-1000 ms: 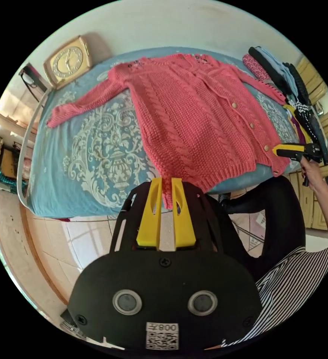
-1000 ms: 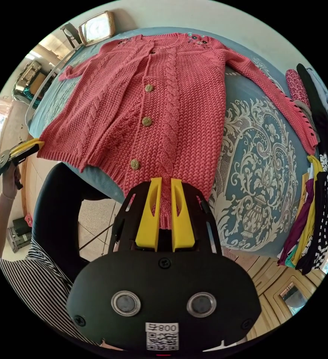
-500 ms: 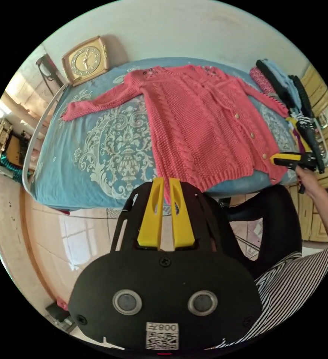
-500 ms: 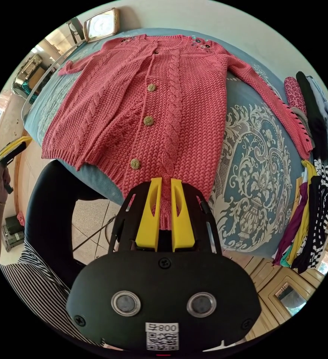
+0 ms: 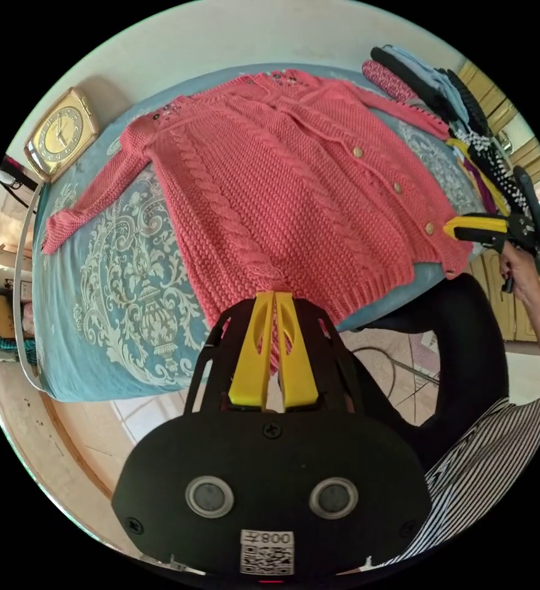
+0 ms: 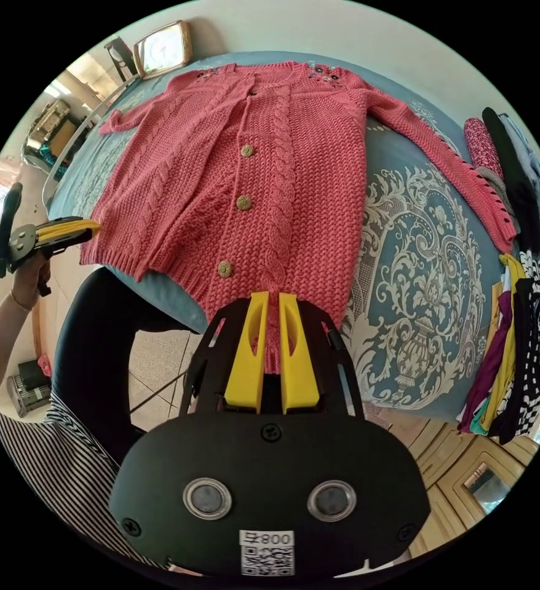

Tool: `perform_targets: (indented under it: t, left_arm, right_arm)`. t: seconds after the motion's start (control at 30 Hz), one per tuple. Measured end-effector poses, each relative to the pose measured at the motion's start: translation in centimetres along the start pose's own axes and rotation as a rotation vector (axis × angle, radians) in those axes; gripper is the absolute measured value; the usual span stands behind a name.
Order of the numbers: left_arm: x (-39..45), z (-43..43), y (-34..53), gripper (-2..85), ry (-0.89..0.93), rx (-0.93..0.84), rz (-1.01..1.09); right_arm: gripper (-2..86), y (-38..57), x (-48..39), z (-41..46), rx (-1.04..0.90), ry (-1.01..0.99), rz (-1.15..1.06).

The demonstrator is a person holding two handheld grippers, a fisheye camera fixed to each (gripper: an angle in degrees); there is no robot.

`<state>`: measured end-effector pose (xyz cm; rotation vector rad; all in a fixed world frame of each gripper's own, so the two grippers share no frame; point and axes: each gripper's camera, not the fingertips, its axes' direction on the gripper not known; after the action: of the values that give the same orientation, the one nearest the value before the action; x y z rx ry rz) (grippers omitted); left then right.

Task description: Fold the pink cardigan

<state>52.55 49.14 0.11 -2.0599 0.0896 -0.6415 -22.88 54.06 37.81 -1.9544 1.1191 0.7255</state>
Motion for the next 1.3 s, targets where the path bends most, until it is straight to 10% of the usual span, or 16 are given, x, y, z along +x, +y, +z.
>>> perform_targets:
  t: [0.57,1.3]
  left_arm:
    - [-7.6,0.6,-29.2,1.5,0.39,0.066,-0.025]
    - [-10.4,-2.7,-39.3,0.6,0.463,0.156,-0.024]
  right_arm:
    - [7.4,-0.5,2.0,0.9,0.091,-0.2,-0.026]
    - [0.7,-1.4,4.0,1.4,0.096,-0.182,-0.098]
